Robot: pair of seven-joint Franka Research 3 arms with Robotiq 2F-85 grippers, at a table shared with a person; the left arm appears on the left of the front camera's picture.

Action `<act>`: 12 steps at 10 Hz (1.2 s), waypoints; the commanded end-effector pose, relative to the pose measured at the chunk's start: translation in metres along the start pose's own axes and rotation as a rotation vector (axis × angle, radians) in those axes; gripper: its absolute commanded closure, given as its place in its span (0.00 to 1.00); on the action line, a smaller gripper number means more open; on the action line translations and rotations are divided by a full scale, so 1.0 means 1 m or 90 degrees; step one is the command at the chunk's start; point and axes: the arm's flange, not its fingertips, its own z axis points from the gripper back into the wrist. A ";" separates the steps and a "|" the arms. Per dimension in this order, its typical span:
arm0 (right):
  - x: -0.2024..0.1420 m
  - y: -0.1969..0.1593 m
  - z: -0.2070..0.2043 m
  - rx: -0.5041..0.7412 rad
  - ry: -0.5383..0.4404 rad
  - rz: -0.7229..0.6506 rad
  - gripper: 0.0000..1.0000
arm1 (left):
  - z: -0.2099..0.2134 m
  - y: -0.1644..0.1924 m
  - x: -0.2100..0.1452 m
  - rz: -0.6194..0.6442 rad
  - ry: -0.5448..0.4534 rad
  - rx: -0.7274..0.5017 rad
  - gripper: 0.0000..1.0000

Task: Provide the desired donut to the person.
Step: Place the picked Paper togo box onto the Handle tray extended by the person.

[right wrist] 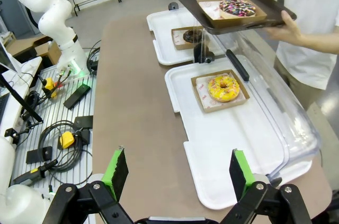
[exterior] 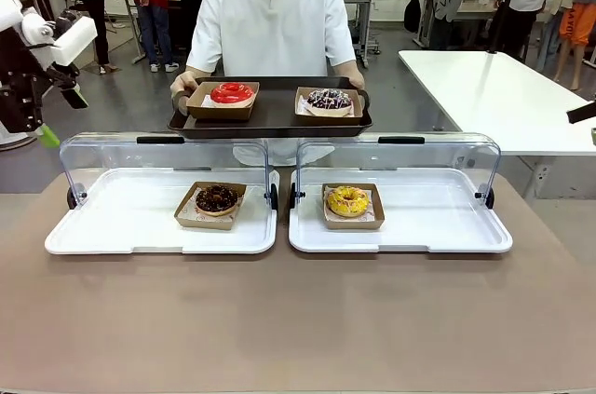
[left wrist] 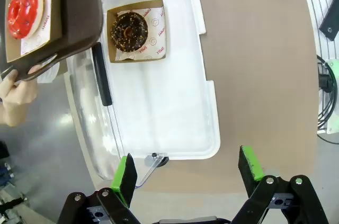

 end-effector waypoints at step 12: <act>0.001 0.001 0.000 0.001 -0.004 0.002 0.00 | -0.018 0.061 -0.133 0.177 -0.587 -0.143 0.00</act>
